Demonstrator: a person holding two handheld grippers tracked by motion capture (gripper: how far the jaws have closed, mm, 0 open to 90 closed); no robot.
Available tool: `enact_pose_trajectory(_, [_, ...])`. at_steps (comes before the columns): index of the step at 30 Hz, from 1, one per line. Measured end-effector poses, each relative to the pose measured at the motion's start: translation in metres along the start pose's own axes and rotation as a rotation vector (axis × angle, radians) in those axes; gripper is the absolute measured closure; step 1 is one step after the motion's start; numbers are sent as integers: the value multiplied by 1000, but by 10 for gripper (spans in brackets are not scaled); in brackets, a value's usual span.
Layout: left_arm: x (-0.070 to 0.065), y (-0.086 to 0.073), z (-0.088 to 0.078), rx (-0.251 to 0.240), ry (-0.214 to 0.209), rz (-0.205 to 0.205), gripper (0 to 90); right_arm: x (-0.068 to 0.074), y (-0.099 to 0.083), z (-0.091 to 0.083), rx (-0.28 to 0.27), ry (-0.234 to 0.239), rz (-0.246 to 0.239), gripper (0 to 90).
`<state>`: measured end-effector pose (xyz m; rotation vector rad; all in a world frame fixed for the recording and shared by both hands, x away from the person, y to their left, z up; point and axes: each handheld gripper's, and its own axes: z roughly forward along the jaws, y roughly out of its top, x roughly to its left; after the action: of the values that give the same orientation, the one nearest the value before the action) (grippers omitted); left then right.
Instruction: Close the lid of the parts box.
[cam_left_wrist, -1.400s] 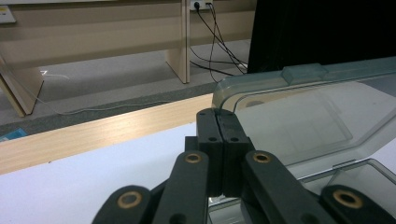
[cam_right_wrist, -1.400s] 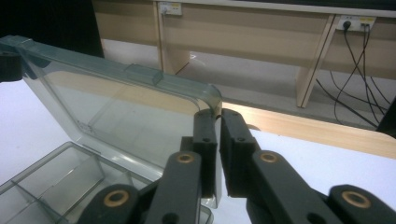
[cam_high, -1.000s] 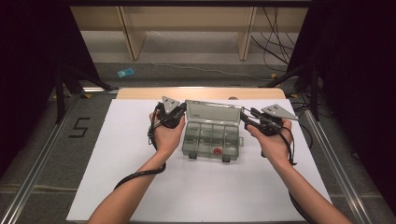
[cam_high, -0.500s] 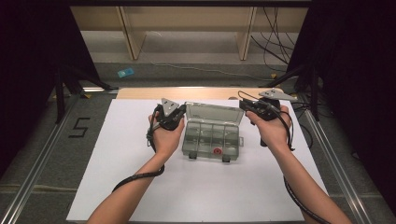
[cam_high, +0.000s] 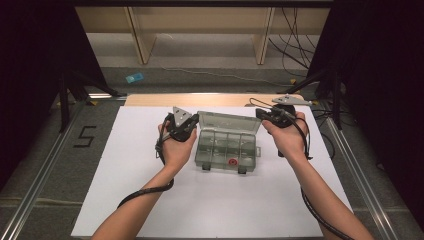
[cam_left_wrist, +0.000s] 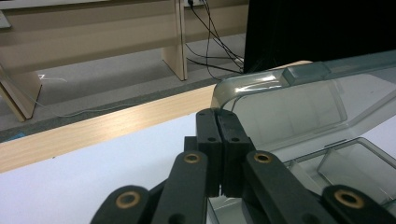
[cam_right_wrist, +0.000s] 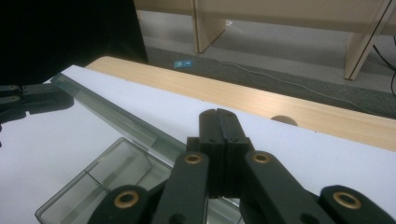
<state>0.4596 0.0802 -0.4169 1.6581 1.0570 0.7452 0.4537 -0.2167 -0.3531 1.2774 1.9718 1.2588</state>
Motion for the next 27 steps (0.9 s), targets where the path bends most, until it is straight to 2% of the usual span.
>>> enact_pose_trajectory(3, [0, 0, -1, 1, -2, 1, 888, -1, -1, 2, -2, -13, 2, 900])
enact_pose_trajectory(4, [0, 0, -1, 2, -2, 3, 888, -1, -2, 3, -14, -8, 6, 900])
enact_pose_trajectory(8, [0, -1, -2, 5, -2, 7, 887, -1, -6, 5, 6, -4, 6, 900])
enact_pose_trajectory(21, [-1, 0, -4, 20, -9, 17, 883, 0, -7, 6, 4, 8, 8, 900])
enact_pose_trajectory(27, [1, 0, -6, 35, -24, 19, 879, 1, -8, 6, 5, 13, 10, 900])
